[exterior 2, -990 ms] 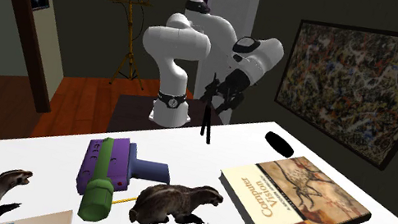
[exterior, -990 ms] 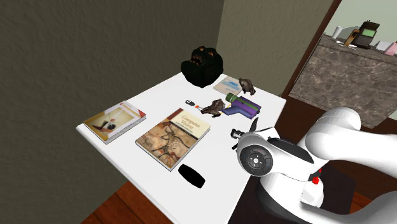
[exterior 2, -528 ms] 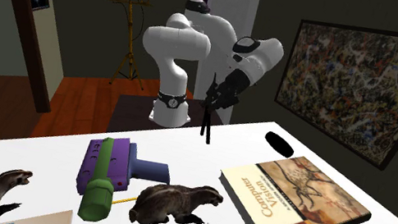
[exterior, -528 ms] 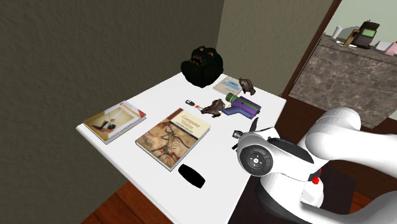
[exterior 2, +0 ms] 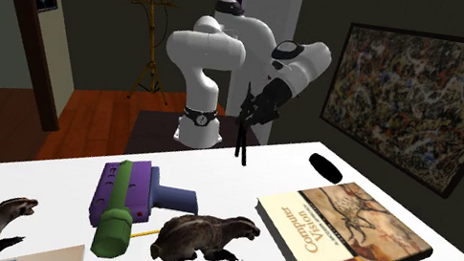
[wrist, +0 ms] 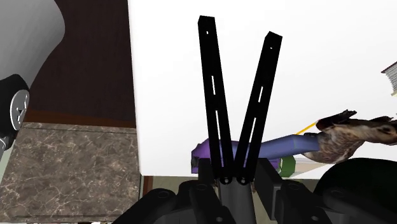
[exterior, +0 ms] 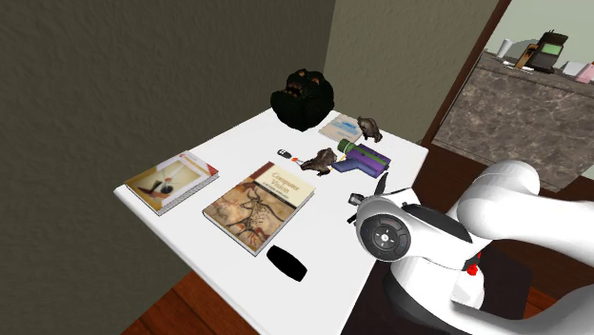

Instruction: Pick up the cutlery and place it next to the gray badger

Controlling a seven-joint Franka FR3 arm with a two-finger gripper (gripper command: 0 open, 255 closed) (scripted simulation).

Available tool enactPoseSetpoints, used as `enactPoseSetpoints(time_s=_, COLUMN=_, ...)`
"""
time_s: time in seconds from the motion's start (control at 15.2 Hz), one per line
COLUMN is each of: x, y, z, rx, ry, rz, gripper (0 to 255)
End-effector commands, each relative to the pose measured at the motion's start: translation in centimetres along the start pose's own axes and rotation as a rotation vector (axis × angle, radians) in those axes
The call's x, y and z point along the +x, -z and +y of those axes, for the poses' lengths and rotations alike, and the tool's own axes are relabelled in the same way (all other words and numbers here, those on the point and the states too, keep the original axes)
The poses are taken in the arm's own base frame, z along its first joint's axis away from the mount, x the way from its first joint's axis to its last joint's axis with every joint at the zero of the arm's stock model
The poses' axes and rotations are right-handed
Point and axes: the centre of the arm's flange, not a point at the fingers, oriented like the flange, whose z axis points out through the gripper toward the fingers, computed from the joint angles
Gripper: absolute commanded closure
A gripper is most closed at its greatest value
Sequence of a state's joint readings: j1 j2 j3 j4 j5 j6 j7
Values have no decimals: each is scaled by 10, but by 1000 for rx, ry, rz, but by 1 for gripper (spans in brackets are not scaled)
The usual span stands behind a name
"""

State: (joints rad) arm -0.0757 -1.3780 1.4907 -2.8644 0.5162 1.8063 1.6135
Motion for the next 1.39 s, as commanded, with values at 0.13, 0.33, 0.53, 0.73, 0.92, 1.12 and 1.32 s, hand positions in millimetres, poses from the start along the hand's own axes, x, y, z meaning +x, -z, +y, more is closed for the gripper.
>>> enactPoseSetpoints(time_s=0.13, x=15, y=12, z=0, rx=0, ry=0, rz=0, gripper=255)
enactPoseSetpoints(time_s=0.33, x=28, y=22, z=-1, rx=0, ry=0, rz=0, gripper=255)
enactPoseSetpoints(time_s=0.53, x=40, y=31, z=-1, rx=0, ry=0, rz=0, gripper=255)
enactPoseSetpoints(time_s=0.73, x=53, y=41, z=-1, rx=0, ry=0, rz=0, gripper=255)
enactPoseSetpoints(time_s=0.92, x=65, y=51, z=-1, rx=0, ry=0, rz=0, gripper=255)
enactPoseSetpoints(time_s=1.12, x=78, y=61, z=-2, rx=0, ry=0, rz=0, gripper=255)
enactPoseSetpoints(time_s=1.32, x=90, y=70, z=-2, rx=0, ry=0, rz=0, gripper=255)
